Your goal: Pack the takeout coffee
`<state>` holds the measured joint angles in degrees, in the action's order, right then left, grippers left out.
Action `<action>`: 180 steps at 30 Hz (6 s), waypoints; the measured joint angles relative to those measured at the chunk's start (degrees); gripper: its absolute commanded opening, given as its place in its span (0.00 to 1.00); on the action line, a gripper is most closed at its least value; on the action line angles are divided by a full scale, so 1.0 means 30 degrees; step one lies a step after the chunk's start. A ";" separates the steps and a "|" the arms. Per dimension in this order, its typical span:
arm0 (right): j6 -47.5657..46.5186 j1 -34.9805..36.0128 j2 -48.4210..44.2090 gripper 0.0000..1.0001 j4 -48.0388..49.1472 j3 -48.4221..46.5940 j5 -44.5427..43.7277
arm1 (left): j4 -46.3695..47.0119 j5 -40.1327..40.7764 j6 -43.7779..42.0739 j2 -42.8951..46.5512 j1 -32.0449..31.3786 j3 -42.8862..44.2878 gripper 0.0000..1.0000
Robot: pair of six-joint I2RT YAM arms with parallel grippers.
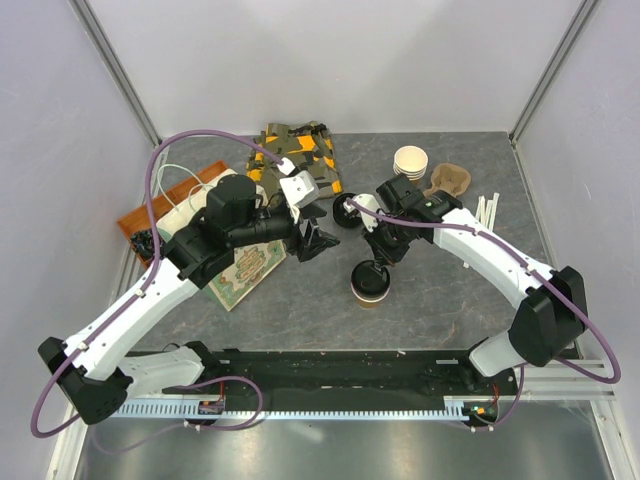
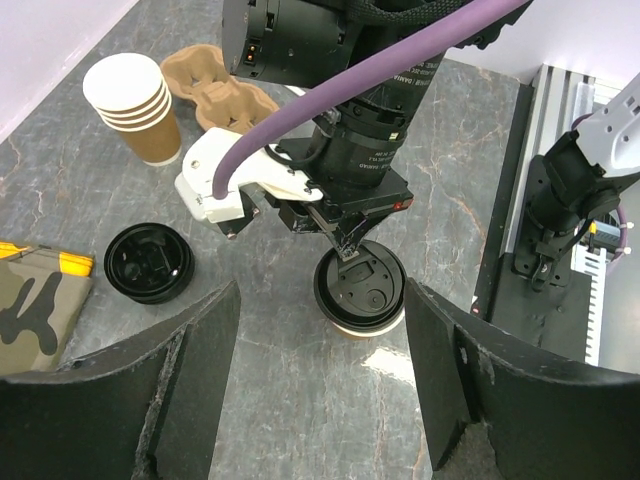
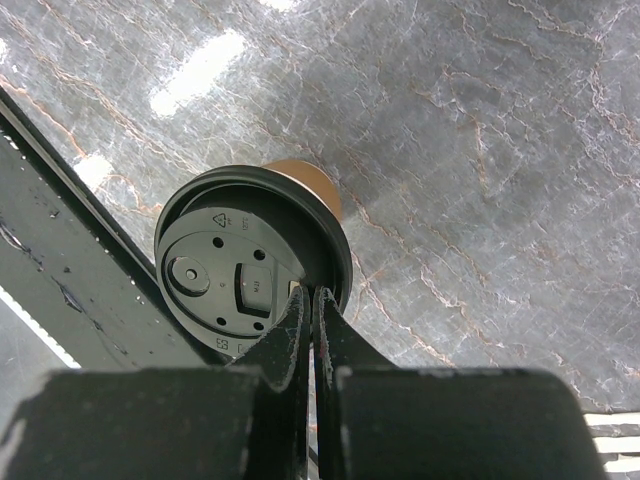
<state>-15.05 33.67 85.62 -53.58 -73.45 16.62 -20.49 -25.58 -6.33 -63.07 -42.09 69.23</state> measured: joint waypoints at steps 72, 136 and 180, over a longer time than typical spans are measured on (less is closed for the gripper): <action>0.6768 -0.6572 -0.3264 0.22 0.2776 0.5676 1.2633 | 0.1836 -0.8160 0.9384 -0.6717 -0.1727 -0.1137 0.22; 0.7665 -0.6462 0.0860 0.11 0.4991 0.7548 1.5023 | 0.9471 -0.8998 1.5584 -1.1897 -0.1195 -0.4160 0.02; 0.8247 -0.8233 -0.1792 0.13 0.5355 0.3920 1.6823 | 1.1234 -0.8539 1.6830 -1.2429 -0.0539 -0.1887 0.02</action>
<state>9.69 8.97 80.25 -37.52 -61.69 67.09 13.21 -51.20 44.16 -100.36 -43.70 63.57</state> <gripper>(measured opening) 0.138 0.026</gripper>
